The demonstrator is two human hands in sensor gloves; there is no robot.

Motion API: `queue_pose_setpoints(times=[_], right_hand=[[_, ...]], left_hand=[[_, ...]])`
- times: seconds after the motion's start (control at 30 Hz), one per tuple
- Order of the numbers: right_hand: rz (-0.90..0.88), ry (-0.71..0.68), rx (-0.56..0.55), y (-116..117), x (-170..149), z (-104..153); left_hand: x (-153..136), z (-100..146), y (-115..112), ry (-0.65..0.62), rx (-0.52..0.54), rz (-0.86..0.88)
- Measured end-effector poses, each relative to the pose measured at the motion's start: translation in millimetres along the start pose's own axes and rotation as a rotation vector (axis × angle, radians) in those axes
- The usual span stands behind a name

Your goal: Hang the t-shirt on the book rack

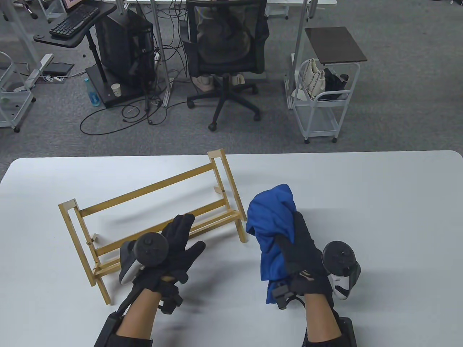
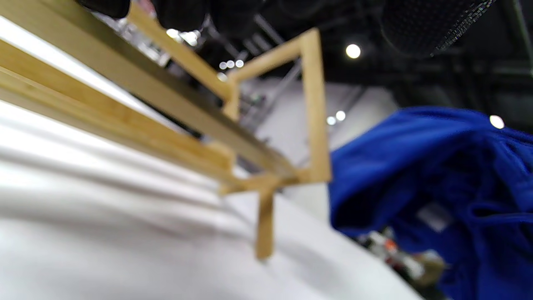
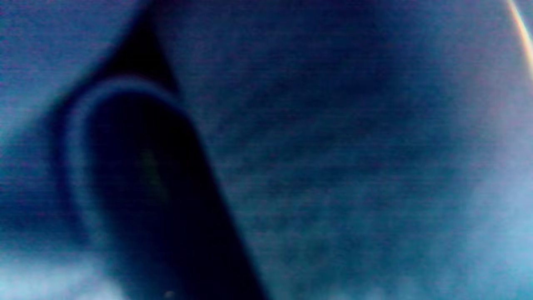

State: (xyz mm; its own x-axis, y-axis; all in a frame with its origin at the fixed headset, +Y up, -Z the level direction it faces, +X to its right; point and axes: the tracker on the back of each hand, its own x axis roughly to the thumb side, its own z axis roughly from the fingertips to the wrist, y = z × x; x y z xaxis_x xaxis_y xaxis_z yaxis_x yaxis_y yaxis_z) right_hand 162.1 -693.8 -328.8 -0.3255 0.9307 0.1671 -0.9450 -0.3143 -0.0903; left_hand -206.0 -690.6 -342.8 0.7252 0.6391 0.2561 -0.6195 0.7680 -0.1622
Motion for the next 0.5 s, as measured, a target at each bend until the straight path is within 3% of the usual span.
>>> queue_pose_setpoints(times=[0.2, 0.5], right_hand=[[-0.045, -0.072, 0.025, 20.2, 18.3, 0.1], [-0.088, -0.181, 0.073, 52.8, 37.7, 4.0]], left_hand=[[0.4, -4.3, 0.4, -0.049, -0.012, 0.218], [4.0, -10.0, -16.1, -0.165, -0.046, 0.395]])
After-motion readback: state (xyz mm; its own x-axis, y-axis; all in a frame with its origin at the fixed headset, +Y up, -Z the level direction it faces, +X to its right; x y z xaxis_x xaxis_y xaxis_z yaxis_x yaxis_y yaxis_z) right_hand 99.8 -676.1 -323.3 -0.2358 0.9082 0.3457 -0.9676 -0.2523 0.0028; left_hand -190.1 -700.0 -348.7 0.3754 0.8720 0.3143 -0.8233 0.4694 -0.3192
